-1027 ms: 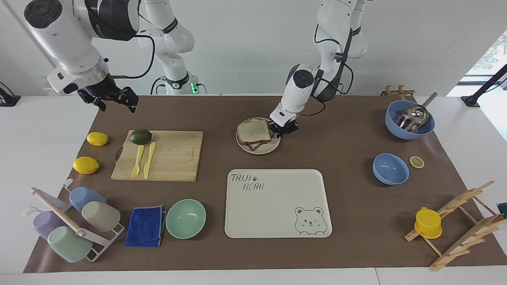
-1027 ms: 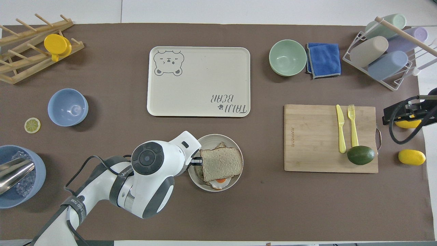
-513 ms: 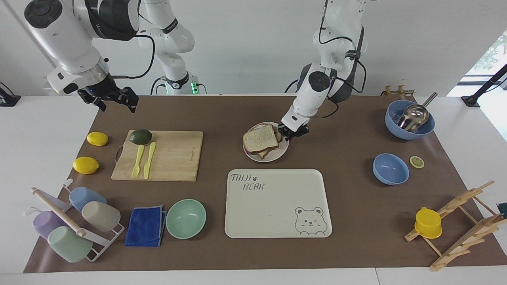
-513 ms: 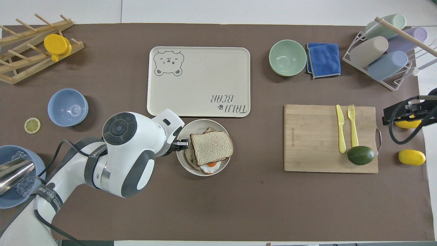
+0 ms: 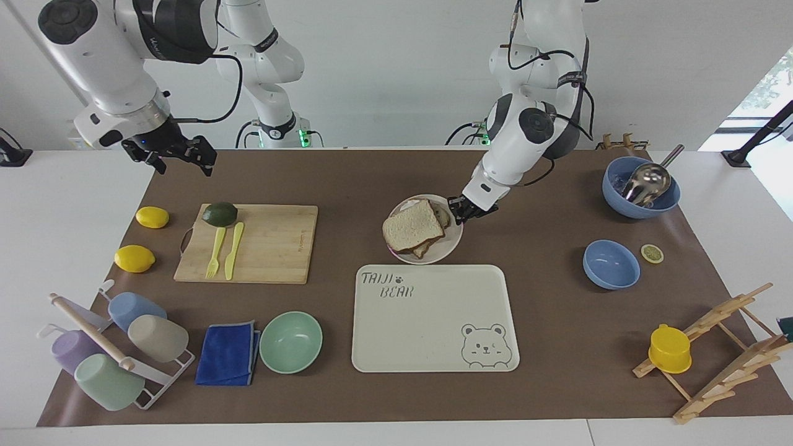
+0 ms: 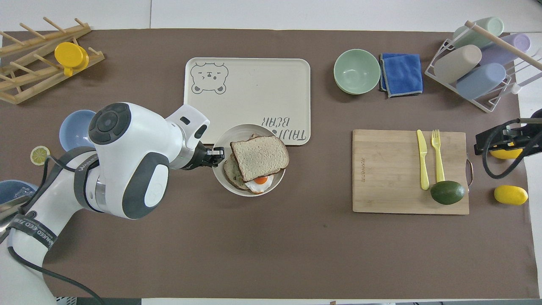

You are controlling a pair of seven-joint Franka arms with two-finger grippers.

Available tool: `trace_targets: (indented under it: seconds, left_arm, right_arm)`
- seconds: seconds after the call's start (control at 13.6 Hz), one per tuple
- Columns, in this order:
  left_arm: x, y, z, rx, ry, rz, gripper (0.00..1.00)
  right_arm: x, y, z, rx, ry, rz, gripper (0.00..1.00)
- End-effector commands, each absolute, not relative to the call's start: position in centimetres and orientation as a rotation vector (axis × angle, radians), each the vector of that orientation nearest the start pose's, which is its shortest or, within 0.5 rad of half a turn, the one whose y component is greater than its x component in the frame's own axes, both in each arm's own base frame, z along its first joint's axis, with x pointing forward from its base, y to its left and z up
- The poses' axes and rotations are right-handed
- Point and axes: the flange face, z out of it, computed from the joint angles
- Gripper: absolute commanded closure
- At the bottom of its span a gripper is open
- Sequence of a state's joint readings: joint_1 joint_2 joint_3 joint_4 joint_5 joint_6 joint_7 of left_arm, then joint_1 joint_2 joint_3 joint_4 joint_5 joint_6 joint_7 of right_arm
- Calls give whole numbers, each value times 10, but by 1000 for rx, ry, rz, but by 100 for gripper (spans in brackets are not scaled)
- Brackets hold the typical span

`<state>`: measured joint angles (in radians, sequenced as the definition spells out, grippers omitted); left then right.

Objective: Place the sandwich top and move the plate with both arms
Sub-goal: 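Slide the plate with the left gripper onto the bear tray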

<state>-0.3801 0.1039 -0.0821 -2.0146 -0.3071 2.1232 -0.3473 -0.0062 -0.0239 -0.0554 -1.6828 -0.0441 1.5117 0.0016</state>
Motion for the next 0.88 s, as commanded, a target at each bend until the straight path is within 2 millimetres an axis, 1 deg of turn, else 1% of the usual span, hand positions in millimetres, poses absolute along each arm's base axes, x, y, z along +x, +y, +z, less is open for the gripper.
trace_targets:
  seconds: [0.0, 0.07, 0.15, 0.22, 0.37, 0.44, 0.51, 0.66, 0.81]
  left_arm:
    - [560, -247, 433, -3436, -154, 225, 100]
    - [570, -240, 436, -3451, -187, 217, 100]
    - [579, -238, 437, -3469, -212, 205, 100]
    - [593, -231, 435, -3480, -252, 194, 100]
    - [626, -232, 425, -3495, -278, 177, 100]
    - [642, -222, 417, -3495, -313, 172, 100]
    - [653, -220, 408, -3500, -332, 171, 100]
    - [678, -227, 395, -3543, -380, 156, 100]
    - [694, -227, 386, -3554, -399, 131, 100]
  right_arm:
    - [531, -37, 581, -3139, 120, 247, 0]
    - [531, -37, 582, -3139, 120, 244, 0]
    - [531, -37, 582, -3139, 120, 244, 0]
    - [531, -37, 582, -3139, 120, 244, 0]
    - [531, -37, 581, -3139, 120, 247, 0]
    - [531, -37, 582, -3139, 120, 242, 0]
    - [531, -37, 581, -3139, 120, 247, 0]
    - [531, -37, 581, -3139, 120, 244, 0]
    - [531, -37, 582, -3139, 120, 244, 0]
